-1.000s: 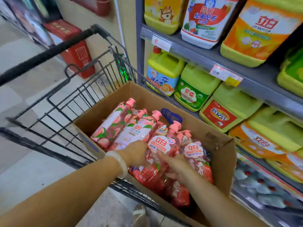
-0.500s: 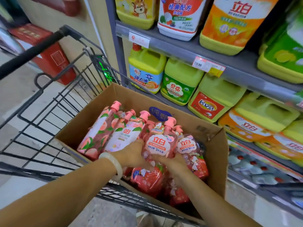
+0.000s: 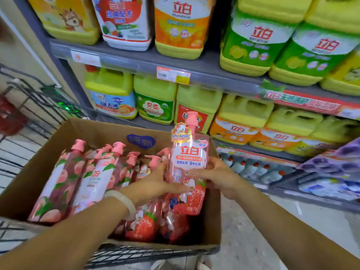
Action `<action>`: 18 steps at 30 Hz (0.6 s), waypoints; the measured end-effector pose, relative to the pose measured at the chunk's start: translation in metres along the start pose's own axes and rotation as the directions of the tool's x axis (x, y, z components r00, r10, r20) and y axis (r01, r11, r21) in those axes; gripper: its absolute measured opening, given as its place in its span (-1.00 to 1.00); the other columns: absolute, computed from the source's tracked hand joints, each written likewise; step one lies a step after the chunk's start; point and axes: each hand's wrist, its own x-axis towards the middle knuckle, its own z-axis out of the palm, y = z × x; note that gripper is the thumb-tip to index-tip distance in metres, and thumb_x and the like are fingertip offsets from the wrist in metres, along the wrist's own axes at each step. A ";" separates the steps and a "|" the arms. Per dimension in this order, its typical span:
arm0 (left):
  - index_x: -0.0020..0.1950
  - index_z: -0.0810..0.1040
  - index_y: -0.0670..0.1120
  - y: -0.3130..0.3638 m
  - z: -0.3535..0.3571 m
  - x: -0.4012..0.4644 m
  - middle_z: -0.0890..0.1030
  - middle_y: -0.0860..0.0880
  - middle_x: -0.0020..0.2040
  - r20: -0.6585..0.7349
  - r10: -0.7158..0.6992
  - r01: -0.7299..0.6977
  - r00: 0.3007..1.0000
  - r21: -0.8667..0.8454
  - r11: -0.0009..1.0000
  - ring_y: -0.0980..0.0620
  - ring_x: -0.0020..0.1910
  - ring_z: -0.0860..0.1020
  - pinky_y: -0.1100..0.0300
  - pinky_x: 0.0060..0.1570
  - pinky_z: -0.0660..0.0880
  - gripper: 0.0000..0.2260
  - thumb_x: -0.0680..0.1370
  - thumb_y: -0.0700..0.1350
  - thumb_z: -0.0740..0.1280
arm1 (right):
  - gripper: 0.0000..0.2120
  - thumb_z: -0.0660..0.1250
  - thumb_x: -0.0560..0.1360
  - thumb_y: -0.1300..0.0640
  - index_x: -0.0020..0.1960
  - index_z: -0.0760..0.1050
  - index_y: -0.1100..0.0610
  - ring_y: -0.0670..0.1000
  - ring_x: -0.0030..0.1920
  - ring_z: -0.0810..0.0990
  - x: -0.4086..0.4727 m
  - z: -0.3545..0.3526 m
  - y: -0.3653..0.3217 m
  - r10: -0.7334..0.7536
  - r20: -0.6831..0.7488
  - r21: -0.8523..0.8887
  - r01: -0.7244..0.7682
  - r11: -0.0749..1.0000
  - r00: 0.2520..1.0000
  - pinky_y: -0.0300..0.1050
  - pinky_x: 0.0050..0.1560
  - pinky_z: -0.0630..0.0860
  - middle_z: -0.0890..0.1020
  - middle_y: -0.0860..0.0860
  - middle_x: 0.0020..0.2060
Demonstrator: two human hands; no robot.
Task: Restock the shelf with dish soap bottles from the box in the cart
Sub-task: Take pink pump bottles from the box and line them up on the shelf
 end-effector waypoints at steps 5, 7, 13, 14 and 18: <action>0.39 0.25 -0.03 0.037 0.047 0.021 0.63 0.02 0.12 0.065 0.082 -0.084 0.995 0.037 0.996 0.12 0.06 0.62 0.19 0.02 0.57 -0.12 0.17 -0.26 0.60 | -0.63 0.48 0.35 0.29 0.11 0.50 0.13 -0.10 -0.16 0.68 -0.039 -0.061 -0.019 -0.113 -0.085 0.034 0.116 0.993 0.990 -0.24 -0.13 0.57 0.70 -0.02 -0.10; 0.35 0.28 -0.04 0.056 0.075 0.021 0.63 -0.01 0.10 0.071 0.142 -0.144 0.987 0.022 0.989 0.10 0.00 0.64 0.20 -0.10 0.59 -0.19 0.20 -0.32 0.57 | -0.69 0.44 0.39 0.31 0.08 0.49 0.10 -0.19 -0.27 0.66 -0.062 -0.084 -0.026 -0.163 -0.119 0.057 0.170 0.984 0.980 -0.36 -0.29 0.54 0.69 -0.08 -0.18; 0.28 0.35 -0.07 0.117 0.182 0.017 0.69 -0.03 0.01 0.153 0.294 -0.303 0.944 0.040 0.952 0.00 -0.04 0.67 0.04 -0.10 0.62 -0.19 0.11 -0.33 0.60 | -0.66 0.45 0.36 0.23 0.10 0.50 0.07 -0.09 -0.10 0.65 -0.150 -0.167 -0.047 -0.308 -0.255 0.092 0.340 0.936 0.917 -0.24 -0.11 0.54 0.68 -0.03 -0.09; 0.28 0.34 -0.04 0.127 0.201 0.014 0.69 -0.02 -0.01 0.155 0.305 -0.314 0.940 0.037 0.949 0.00 -0.06 0.67 0.03 -0.13 0.63 -0.20 0.13 -0.32 0.59 | -0.63 0.47 0.34 0.19 0.12 0.50 0.07 -0.07 -0.06 0.64 -0.166 -0.181 -0.049 -0.327 -0.281 0.084 0.363 0.928 0.902 -0.19 -0.06 0.53 0.68 -0.02 -0.06; 0.20 0.41 -0.02 0.159 0.284 0.007 0.71 0.00 -0.10 0.222 0.363 -0.387 0.905 0.072 0.919 0.06 -0.18 0.68 0.15 -0.29 0.62 -0.43 0.30 -0.41 0.46 | -0.54 0.46 0.39 0.20 0.25 0.43 0.09 0.01 0.04 0.62 -0.233 -0.239 -0.050 -0.366 -0.396 0.052 0.418 0.907 0.842 -0.13 -0.03 0.52 0.64 0.05 0.09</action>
